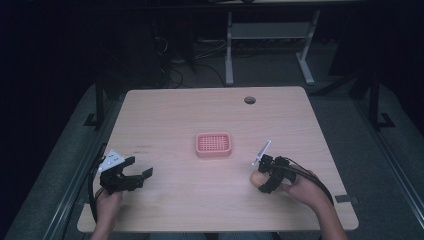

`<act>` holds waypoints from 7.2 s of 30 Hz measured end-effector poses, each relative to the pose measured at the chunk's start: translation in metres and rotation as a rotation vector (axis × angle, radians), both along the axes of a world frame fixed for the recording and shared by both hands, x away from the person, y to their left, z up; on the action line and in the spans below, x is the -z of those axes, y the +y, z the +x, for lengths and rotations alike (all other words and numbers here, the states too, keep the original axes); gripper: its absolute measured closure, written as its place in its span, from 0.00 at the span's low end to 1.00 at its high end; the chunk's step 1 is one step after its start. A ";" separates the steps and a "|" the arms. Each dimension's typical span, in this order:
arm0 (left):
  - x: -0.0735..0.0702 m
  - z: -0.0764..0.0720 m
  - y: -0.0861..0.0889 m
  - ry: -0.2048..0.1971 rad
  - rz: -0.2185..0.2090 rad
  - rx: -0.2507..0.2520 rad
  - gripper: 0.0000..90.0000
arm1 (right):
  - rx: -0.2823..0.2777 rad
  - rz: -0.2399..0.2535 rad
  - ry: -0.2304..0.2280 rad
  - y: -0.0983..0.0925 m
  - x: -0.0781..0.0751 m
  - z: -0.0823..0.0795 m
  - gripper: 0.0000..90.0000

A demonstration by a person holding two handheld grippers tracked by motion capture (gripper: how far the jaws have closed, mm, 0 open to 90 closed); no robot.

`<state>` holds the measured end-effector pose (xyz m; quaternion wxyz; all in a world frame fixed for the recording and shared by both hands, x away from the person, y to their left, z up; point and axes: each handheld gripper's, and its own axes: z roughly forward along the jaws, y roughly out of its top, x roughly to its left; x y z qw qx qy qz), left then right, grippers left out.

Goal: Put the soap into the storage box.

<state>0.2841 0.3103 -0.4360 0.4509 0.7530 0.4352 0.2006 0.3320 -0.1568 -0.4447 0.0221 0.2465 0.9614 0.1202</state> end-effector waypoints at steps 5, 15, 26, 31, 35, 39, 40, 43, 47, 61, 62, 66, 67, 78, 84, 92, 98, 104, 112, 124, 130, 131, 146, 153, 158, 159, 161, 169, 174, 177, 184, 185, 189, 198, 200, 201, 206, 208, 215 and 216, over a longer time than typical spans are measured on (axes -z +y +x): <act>0.000 0.000 0.000 -0.002 -0.001 -0.001 0.16 | -0.002 -0.003 -0.003 0.000 0.000 0.000 0.35; 0.000 0.000 0.000 -0.003 -0.005 -0.003 0.16 | -0.028 -0.001 -0.002 0.000 -0.001 -0.003 0.35; -0.001 0.000 0.001 -0.006 -0.002 -0.002 0.16 | -0.038 0.013 -0.024 -0.001 -0.006 -0.005 0.35; -0.001 0.000 0.001 -0.007 -0.001 -0.003 0.16 | -0.044 0.021 -0.036 -0.001 -0.013 -0.004 0.35; -0.001 0.000 0.001 -0.006 0.000 -0.002 0.16 | -0.049 0.035 -0.042 -0.001 -0.017 -0.002 0.35; -0.001 0.000 0.001 -0.007 0.001 -0.002 0.16 | -0.045 0.049 -0.040 -0.002 -0.019 0.001 0.35; -0.001 0.000 0.001 -0.007 0.000 -0.003 0.16 | -0.046 0.050 -0.040 -0.002 -0.020 0.001 0.35; -0.001 0.000 0.001 -0.008 -0.003 -0.003 0.16 | -0.049 0.053 -0.042 -0.002 -0.020 0.002 0.35; -0.001 -0.001 0.000 -0.008 -0.001 -0.003 0.16 | -0.051 0.065 -0.041 -0.002 -0.023 0.004 0.35; -0.001 0.000 0.001 -0.007 0.003 -0.001 0.16 | -0.057 0.103 -0.041 0.002 -0.030 0.015 0.35; -0.001 0.000 0.001 -0.007 0.003 -0.001 0.16 | -0.059 0.107 -0.041 0.002 -0.030 0.016 0.35; -0.001 0.000 0.001 -0.006 0.000 -0.001 0.16 | -0.063 0.104 -0.033 0.003 -0.030 0.019 0.35; -0.001 0.000 0.000 -0.006 0.000 -0.002 0.16 | -0.064 0.105 -0.031 0.003 -0.030 0.020 0.35; -0.001 0.000 0.001 -0.006 -0.004 -0.005 0.16 | -0.074 0.105 -0.039 0.010 -0.035 0.029 0.35; -0.001 0.000 0.001 -0.006 -0.004 -0.005 0.16 | -0.083 0.105 -0.031 0.016 -0.037 0.033 0.35; -0.001 0.000 0.000 -0.005 -0.004 -0.005 0.16 | -0.096 0.116 -0.034 0.024 -0.043 0.040 0.35; -0.001 0.000 0.001 -0.006 -0.003 -0.004 0.16 | -0.107 0.108 -0.035 0.030 -0.045 0.044 0.35; -0.001 0.000 0.001 -0.008 -0.005 -0.004 0.16 | -0.112 0.120 -0.040 0.034 -0.049 0.048 0.35; -0.001 0.000 0.001 -0.007 -0.003 -0.004 0.16 | -0.115 0.111 -0.040 0.037 -0.051 0.052 0.35; -0.001 0.000 0.001 -0.009 -0.005 -0.006 0.16 | -0.132 0.112 -0.047 0.046 -0.059 0.060 0.35; -0.001 0.000 0.001 -0.010 -0.006 -0.006 0.16 | -0.142 0.111 -0.050 0.052 -0.062 0.064 0.35; -0.001 0.000 0.001 -0.010 -0.005 -0.006 0.16 | -0.142 0.116 -0.052 0.053 -0.062 0.065 0.35; -0.002 0.000 0.001 -0.012 -0.007 -0.006 0.16 | -0.163 0.112 -0.046 0.068 -0.065 0.075 0.35; -0.002 0.000 0.001 -0.010 -0.004 -0.004 0.16 | -0.161 0.123 -0.039 0.070 -0.063 0.079 0.35; -0.002 0.000 0.001 -0.011 -0.005 -0.004 0.16 | -0.160 0.112 -0.036 0.071 -0.063 0.081 0.35; -0.002 0.000 0.001 -0.011 -0.005 -0.004 0.16 | -0.164 0.112 -0.039 0.071 -0.064 0.082 0.35; -0.002 0.000 0.001 -0.012 -0.003 -0.003 0.16 | -0.164 0.110 -0.039 0.072 -0.065 0.083 0.35; -0.002 0.000 0.001 -0.012 -0.005 -0.004 0.16 | -0.172 0.111 -0.047 0.077 -0.070 0.086 0.35; -0.002 0.000 0.001 -0.012 -0.005 -0.004 0.16 | -0.173 0.102 -0.038 0.079 -0.069 0.089 0.35; -0.002 0.000 0.001 -0.013 -0.007 -0.004 0.16 | -0.174 0.103 -0.039 0.082 -0.070 0.091 0.35; -0.002 0.000 0.001 -0.013 -0.009 -0.006 0.16 | -0.191 0.099 -0.049 0.089 -0.075 0.095 0.35; -0.002 0.000 0.001 -0.014 -0.007 -0.005 0.16 | -0.193 0.112 -0.049 0.091 -0.076 0.096 0.35; -0.002 0.000 0.001 -0.014 -0.007 -0.004 0.16 | -0.199 0.102 -0.049 0.093 -0.075 0.098 0.35; -0.003 0.000 0.001 -0.011 -0.008 -0.007 0.16 | -0.208 0.100 -0.049 0.102 -0.079 0.103 0.35; -0.003 0.000 0.001 -0.014 -0.009 -0.005 0.16 | -0.209 0.104 -0.050 0.104 -0.079 0.104 0.35; -0.003 0.000 0.001 -0.015 -0.010 -0.006 0.16 | -0.210 0.113 -0.047 0.105 -0.079 0.105 0.35; -0.003 0.000 0.001 -0.012 -0.007 -0.005 0.16 | -0.214 0.114 -0.043 0.108 -0.078 0.107 0.35; -0.003 0.000 0.001 -0.012 -0.008 -0.006 0.16 | -0.209 0.123 -0.045 0.108 -0.078 0.109 0.35; -0.003 0.000 0.001 -0.018 -0.013 -0.006 0.16 | -0.213 0.108 -0.046 0.111 -0.080 0.113 0.35; -0.003 0.000 0.001 -0.019 -0.015 -0.007 0.16 | -0.215 0.110 -0.049 0.112 -0.082 0.113 0.35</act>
